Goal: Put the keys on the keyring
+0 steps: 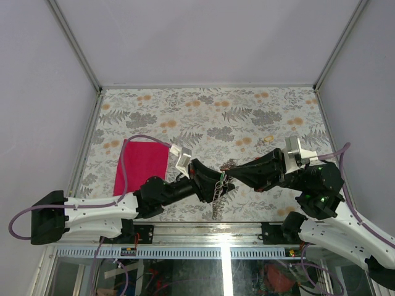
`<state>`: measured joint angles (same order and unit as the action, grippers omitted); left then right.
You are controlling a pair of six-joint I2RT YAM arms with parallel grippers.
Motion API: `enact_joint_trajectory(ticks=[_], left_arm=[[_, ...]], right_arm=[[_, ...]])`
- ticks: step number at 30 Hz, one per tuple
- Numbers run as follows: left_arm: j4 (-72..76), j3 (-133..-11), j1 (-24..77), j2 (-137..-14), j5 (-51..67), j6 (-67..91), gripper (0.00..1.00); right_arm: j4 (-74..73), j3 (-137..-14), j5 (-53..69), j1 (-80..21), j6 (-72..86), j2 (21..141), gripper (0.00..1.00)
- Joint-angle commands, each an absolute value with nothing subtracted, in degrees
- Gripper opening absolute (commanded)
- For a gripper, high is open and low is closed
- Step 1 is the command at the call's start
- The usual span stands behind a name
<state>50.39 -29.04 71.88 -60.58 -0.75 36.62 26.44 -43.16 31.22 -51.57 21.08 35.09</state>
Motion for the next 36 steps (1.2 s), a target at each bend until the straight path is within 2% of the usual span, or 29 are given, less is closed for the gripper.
enact_joint_trajectory(ticks=[1, 15, 18, 22, 24, 27, 31, 36], left_arm=[[54.14, -30.58, 71.49, -60.66, 0.36, 36.12, 0.41], [48.56, -30.59, 71.15, -58.49, -3.14, 34.74, 0.09], [45.26, -31.0, 71.19, -57.6, -4.48, 33.59, 0.09], [42.88, -31.69, 71.18, -56.71, -4.31, 31.63, 0.37], [41.82, -32.25, 71.14, -56.69, -3.39, 30.77, 0.57], [42.27, -32.65, 71.05, -57.13, -0.65, 30.32, 0.74], [43.45, -33.08, 70.94, -58.98, 2.65, 31.2, 0.81], [47.37, -32.65, 71.0, -61.91, 5.2, 34.12, 0.82]], right_arm=[[32.36, -44.68, 31.64, -51.3, 21.62, 34.43, 0.0], [29.34, -44.01, 29.94, -51.26, 20.36, 32.77, 0.0], [27.75, -44.19, 29.02, -51.32, 19.68, 32.37, 0.0], [26.95, -44.29, 29.38, -51.32, 19.34, 32.2, 0.0], [26.87, -44.85, 30.74, -51.28, 19.23, 32.57, 0.0], [27.29, -46.05, 33.39, -51.26, 19.63, 33.51, 0.0], [28.48, -46.82, 36.76, -51.29, 20.44, 34.69, 0.0], [29.73, -46.88, 38.45, -51.25, 21.23, 35.62, 0.0]])
